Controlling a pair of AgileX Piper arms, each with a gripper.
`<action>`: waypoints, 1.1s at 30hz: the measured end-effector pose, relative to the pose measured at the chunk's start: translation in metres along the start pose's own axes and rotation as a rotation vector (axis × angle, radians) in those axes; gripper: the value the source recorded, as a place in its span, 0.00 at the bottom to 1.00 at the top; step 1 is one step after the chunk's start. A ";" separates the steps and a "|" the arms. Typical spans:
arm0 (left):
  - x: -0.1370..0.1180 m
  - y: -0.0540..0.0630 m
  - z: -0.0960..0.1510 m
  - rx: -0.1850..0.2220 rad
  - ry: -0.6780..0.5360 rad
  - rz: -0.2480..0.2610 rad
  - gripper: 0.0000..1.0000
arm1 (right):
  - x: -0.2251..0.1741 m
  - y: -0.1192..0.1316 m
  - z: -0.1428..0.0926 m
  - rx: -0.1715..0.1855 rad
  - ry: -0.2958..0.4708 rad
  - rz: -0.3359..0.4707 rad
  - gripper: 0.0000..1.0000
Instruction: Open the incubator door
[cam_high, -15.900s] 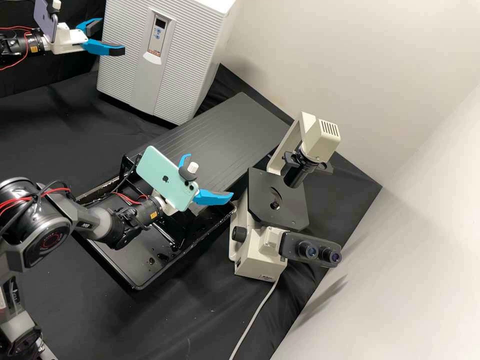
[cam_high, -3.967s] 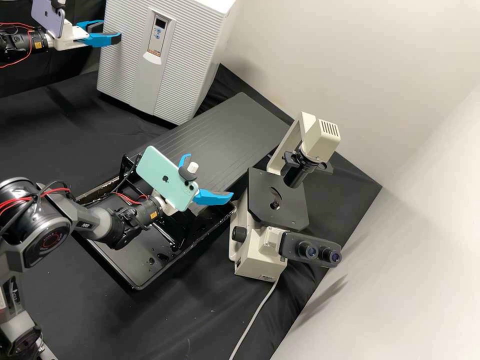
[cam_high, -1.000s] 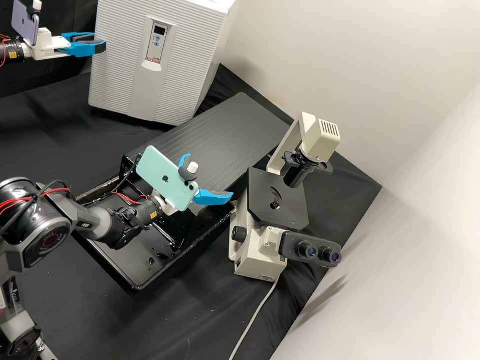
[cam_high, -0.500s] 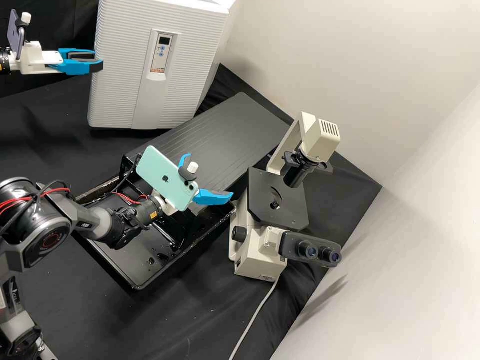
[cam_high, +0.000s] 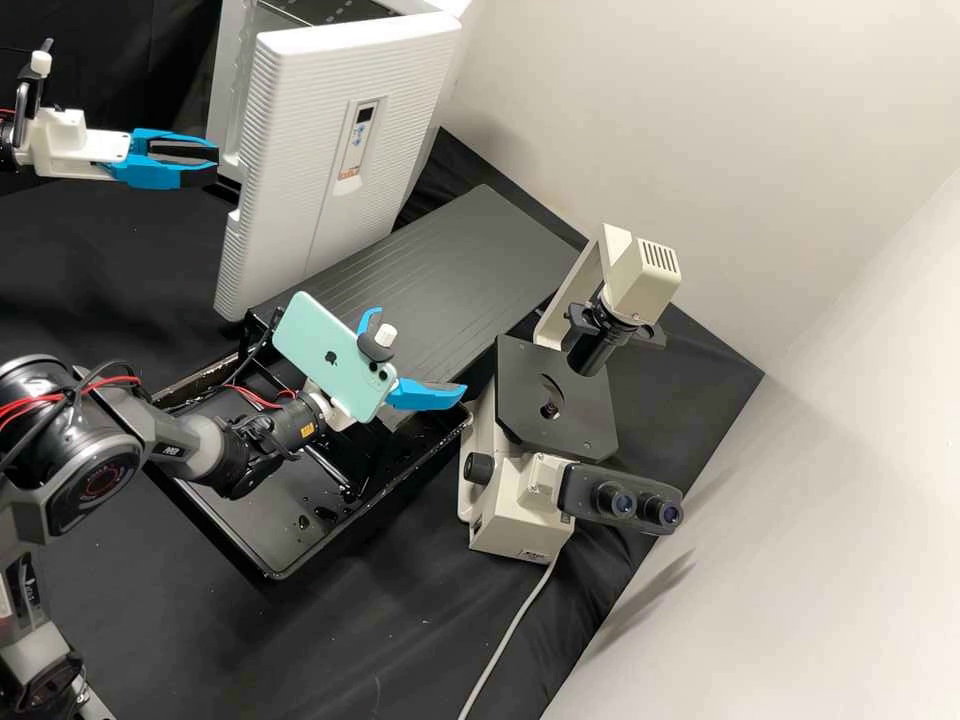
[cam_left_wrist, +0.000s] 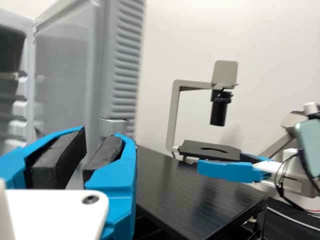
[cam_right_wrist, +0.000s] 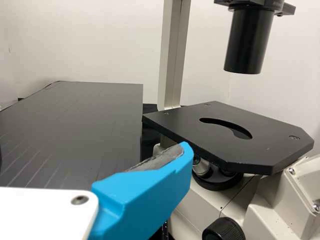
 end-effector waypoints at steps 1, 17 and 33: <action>0.000 0.000 0.001 0.000 -0.004 0.001 0.00 | 0.000 0.000 0.000 0.000 0.000 0.000 1.00; 0.001 0.001 0.000 -0.011 0.007 0.018 0.00 | 0.000 0.000 0.000 0.000 0.000 0.000 1.00; -0.001 -0.001 -0.001 -0.027 0.027 0.025 0.00 | 0.000 0.000 0.000 0.000 0.000 0.000 1.00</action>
